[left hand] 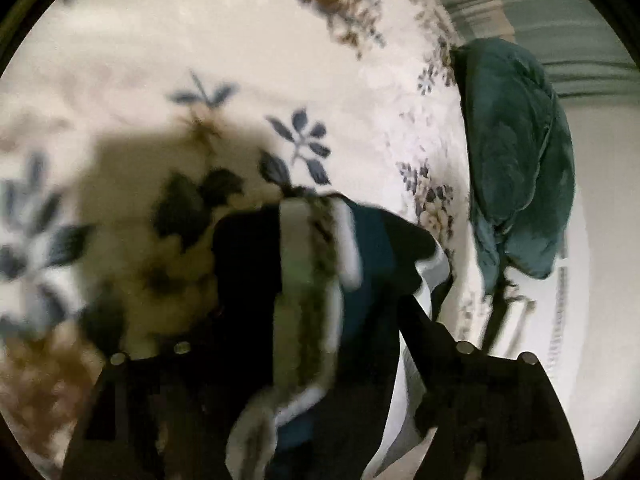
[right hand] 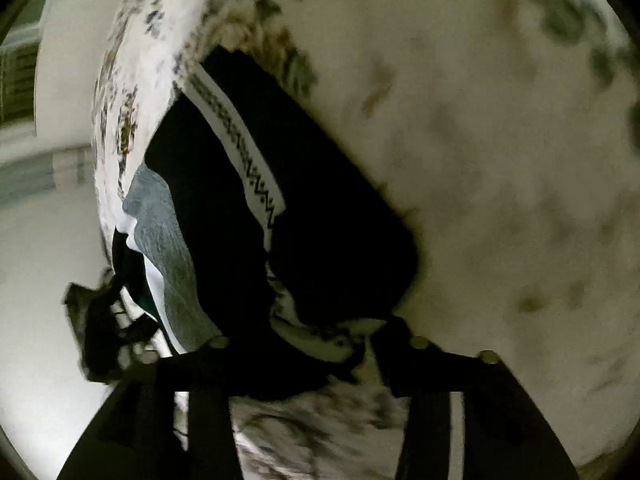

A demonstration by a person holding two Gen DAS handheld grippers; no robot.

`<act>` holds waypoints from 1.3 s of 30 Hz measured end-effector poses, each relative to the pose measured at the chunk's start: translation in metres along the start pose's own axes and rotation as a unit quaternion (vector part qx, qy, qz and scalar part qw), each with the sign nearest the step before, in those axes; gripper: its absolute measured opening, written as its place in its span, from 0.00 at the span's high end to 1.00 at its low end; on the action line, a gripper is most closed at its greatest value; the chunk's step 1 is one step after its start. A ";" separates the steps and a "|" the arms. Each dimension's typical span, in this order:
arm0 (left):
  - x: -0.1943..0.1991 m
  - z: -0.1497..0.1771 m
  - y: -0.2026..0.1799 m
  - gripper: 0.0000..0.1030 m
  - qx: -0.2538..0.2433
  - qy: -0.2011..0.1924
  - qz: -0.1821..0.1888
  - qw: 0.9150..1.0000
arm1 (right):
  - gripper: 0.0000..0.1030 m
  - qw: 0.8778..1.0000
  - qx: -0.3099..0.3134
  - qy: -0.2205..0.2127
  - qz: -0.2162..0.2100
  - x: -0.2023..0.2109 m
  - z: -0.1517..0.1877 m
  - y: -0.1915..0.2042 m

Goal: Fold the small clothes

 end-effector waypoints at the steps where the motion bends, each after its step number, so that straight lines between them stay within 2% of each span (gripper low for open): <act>1: 0.009 0.002 0.001 0.27 -0.011 -0.013 -0.017 1.000 | 0.43 1.000 0.022 -0.010 0.008 0.012 -0.003 -0.002; 3: 0.033 0.015 0.013 0.27 -0.023 -0.046 -0.068 0.996 | 0.42 0.999 0.047 -0.020 0.019 0.025 -0.012 -0.002; 4: 0.043 0.025 0.020 0.27 -0.022 -0.055 -0.085 0.995 | 0.42 0.998 0.060 -0.021 0.020 0.028 -0.017 0.001; 5: 0.056 0.044 0.034 0.27 -0.014 -0.063 -0.118 0.991 | 0.42 0.997 0.073 -0.020 0.020 0.029 -0.021 0.002; 7: 0.065 0.075 0.063 0.27 0.001 -0.060 -0.150 0.987 | 0.41 0.996 0.079 -0.017 0.023 0.029 -0.032 0.004; 9: 0.060 0.103 0.087 0.27 0.017 -0.035 -0.179 0.983 | 0.41 0.997 0.082 0.008 0.011 0.013 -0.032 0.005; 10: 0.058 0.116 0.097 0.27 0.029 -0.028 -0.182 0.982 | 0.42 0.997 0.077 0.024 0.016 0.007 -0.031 0.001; 11: 0.056 0.125 0.105 0.27 0.042 -0.033 -0.177 0.983 | 0.60 0.997 0.067 0.028 0.015 0.001 -0.029 0.000; 12: 0.056 0.128 0.108 0.27 0.045 -0.041 -0.173 0.983 | 0.91 0.997 0.068 0.019 0.017 0.000 -0.029 0.001; 14: 0.055 0.126 0.112 0.27 0.047 -0.051 -0.167 0.983 | 0.93 0.995 0.091 -0.001 0.031 0.011 -0.025 0.007; 17: 0.048 0.125 0.117 0.13 0.065 -0.047 -0.152 0.985 | 0.94 0.992 0.096 -0.050 0.063 0.043 -0.027 0.004; 18: 0.049 0.125 0.119 0.05 0.072 -0.049 -0.143 0.986 | 0.94 0.991 0.090 -0.060 0.072 0.051 -0.029 0.000; 19: 0.046 0.123 0.120 0.01 0.080 -0.049 -0.128 0.987 | 0.94 0.991 0.088 -0.057 0.080 0.053 -0.029 -0.005; 21: 0.043 0.121 0.121 0.00 0.085 -0.051 -0.123 0.987 | 0.93 0.992 0.085 -0.027 0.094 0.044 -0.027 -0.019; 23: 0.043 0.120 0.126 0.00 0.104 -0.063 -0.121 0.985 | 0.91 0.994 0.065 0.017 0.091 0.024 -0.027 -0.027; 24: 0.043 0.120 0.125 0.00 0.114 -0.072 -0.120 0.984 | 0.84 0.994 0.061 0.026 0.086 0.021 -0.028 -0.028; 25: 0.046 0.120 0.127 0.00 0.125 -0.082 -0.118 0.982 | 0.81 0.994 0.060 0.028 0.084 0.018 -0.031 -0.026; 26: 0.047 0.120 0.131 0.00 0.142 -0.091 -0.114 0.979 | 0.71 0.995 0.064 0.018 0.078 0.020 -0.038 -0.022; 27: 0.049 0.121 0.134 0.00 0.148 -0.093 -0.112 0.978 | 0.53 0.995 0.071 0.000 0.066 0.025 -0.048 -0.014; 29: 0.050 0.121 0.136 0.00 0.154 -0.080 -0.114 0.978 | 0.43 0.996 0.074 -0.028 0.044 0.032 -0.065 -0.003; 31: 0.054 0.117 0.132 0.00 0.157 -0.075 -0.114 0.978 | 0.43 0.996 0.076 -0.037 0.011 0.029 -0.080 0.011; 33: 0.065 0.107 0.122 0.01 0.151 -0.097 -0.110 0.978 | 0.42 0.996 0.088 -0.026 -0.010 0.014 -0.093 0.024; 37: 0.083 0.070 0.083 0.01 0.092 -0.147 -0.102 0.979 | 0.42 0.992 0.123 0.004 -0.016 -0.032 -0.116 0.045; 39: 0.079 0.045 0.060 0.01 0.056 -0.160 -0.099 0.980 | 0.42 0.992 0.126 0.014 -0.017 -0.049 -0.122 0.050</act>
Point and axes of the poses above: each gripper's, at about its wrist camera, not at the fingertips, and x roughly against the way its jaws point, y to its left, z to its underside, the point moved 9 cm from there along -x, roughly the way its jaws point, and after that the axes turned 8 degrees about -y, right-handed, at the moved point
